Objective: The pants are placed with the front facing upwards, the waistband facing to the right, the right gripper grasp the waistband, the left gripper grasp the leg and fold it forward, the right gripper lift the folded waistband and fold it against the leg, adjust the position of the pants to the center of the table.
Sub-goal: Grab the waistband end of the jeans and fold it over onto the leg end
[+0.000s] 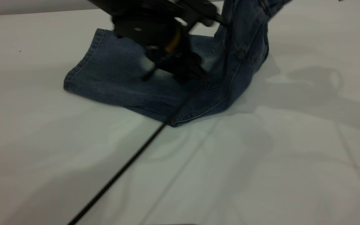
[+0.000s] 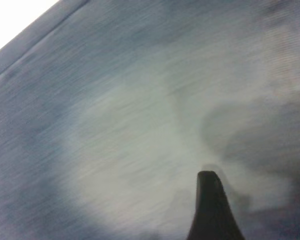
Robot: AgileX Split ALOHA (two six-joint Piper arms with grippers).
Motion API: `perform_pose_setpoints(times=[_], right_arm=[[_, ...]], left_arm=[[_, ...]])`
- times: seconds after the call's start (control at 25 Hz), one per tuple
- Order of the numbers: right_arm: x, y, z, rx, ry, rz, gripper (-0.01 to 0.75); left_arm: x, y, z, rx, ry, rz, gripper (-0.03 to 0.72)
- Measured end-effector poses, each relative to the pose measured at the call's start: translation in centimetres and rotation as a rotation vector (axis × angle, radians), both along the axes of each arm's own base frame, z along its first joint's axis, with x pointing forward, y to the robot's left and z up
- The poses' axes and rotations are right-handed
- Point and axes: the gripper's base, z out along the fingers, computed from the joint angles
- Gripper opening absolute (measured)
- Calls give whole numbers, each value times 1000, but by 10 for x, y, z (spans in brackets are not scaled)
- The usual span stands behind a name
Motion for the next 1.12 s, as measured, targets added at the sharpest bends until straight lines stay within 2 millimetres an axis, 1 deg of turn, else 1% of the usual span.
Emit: perform_pose_setpoints(times=[0.08,0.12,0.2,0.28,0.4,0.52,0.6,0.68,0.72,0.76,0.88,1.0,1.08,1.12], right_arm=[[4,1,13,8,-47,9,41],[6,1,22,11,-74,13,41],[9,2,35,23,-117,23,41],[9,4,43,36,-141,37,41],[9,5,46,44,-153,59,41],[9,5,46,38,-154,67,40],[8,5,45,25,-154,71,40],[8,4,43,1,-155,75,40],[8,4,43,-11,-155,76,40],[8,3,42,-23,-155,76,40],[9,3,41,-32,-155,72,40],[8,6,41,-38,-155,73,40],[9,13,39,-45,-151,65,40],[9,19,38,-44,-151,64,40]], left_arm=[[6,10,-5,9,9,29,422],[7,12,-8,7,16,34,422],[7,10,-10,-22,24,35,422],[6,6,-11,-72,35,31,421],[2,-3,-12,-132,48,5,421],[-2,-9,-13,-153,54,-16,421],[-2,-8,-11,-142,49,-9,421],[0,-5,-4,-110,30,10,421],[3,0,2,-97,15,22,421],[8,5,13,-93,-7,40,421],[25,28,55,-108,-95,96,421],[37,57,104,-118,-196,170,421],[41,78,140,-133,-267,229,421],[41,87,158,-141,-302,254,421]])
